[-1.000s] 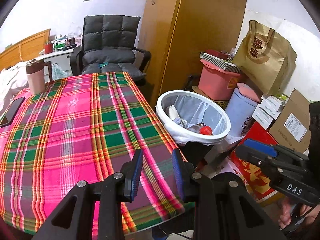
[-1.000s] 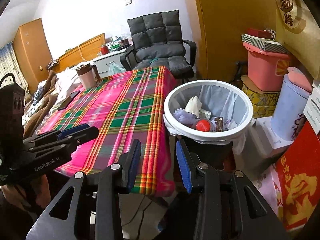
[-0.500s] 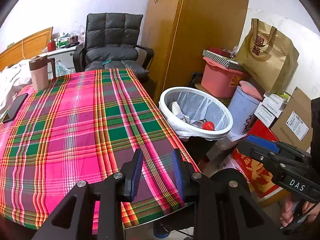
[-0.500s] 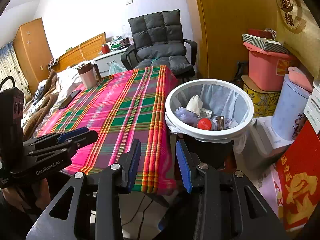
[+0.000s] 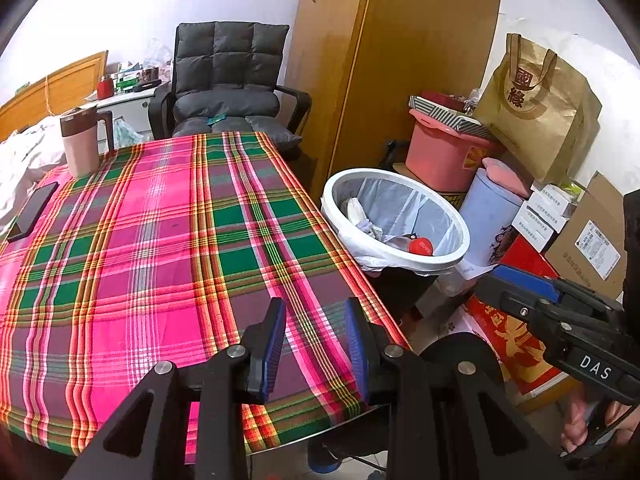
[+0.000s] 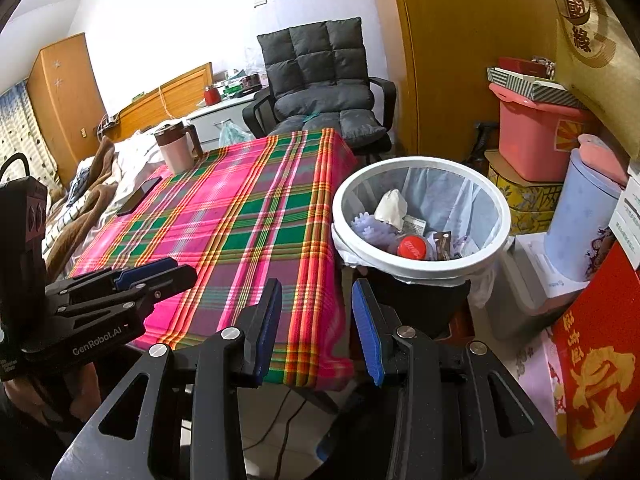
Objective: Collect trash
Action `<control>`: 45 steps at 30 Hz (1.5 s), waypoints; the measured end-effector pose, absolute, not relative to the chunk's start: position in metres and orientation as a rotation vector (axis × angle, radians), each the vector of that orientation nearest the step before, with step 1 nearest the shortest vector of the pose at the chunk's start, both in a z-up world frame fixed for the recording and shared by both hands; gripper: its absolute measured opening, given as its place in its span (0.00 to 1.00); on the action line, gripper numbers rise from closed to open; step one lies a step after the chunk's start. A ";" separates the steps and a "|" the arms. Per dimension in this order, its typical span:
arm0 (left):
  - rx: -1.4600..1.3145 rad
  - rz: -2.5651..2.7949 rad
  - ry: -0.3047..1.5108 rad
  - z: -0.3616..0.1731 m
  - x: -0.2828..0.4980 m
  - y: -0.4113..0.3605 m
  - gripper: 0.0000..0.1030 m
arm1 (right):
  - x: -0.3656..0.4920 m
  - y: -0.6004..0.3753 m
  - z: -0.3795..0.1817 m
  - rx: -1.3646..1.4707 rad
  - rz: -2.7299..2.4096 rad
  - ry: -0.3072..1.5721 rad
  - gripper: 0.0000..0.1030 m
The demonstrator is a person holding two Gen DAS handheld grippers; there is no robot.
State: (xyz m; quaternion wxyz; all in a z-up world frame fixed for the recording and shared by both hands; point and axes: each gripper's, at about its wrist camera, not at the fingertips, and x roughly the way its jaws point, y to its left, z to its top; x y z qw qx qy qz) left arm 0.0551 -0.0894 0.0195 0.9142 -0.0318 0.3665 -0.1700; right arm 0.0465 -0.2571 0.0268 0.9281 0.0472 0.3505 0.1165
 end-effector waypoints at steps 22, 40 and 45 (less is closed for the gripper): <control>-0.055 -0.333 0.761 0.020 0.053 -0.090 0.29 | 0.047 -0.256 0.027 0.095 0.238 0.721 0.38; -0.048 -0.330 0.770 0.018 0.053 -0.091 0.29 | 0.047 -0.254 0.022 0.093 0.237 0.726 0.38; -0.045 -0.332 0.785 0.015 0.055 -0.092 0.29 | 0.048 -0.254 0.022 0.092 0.237 0.727 0.38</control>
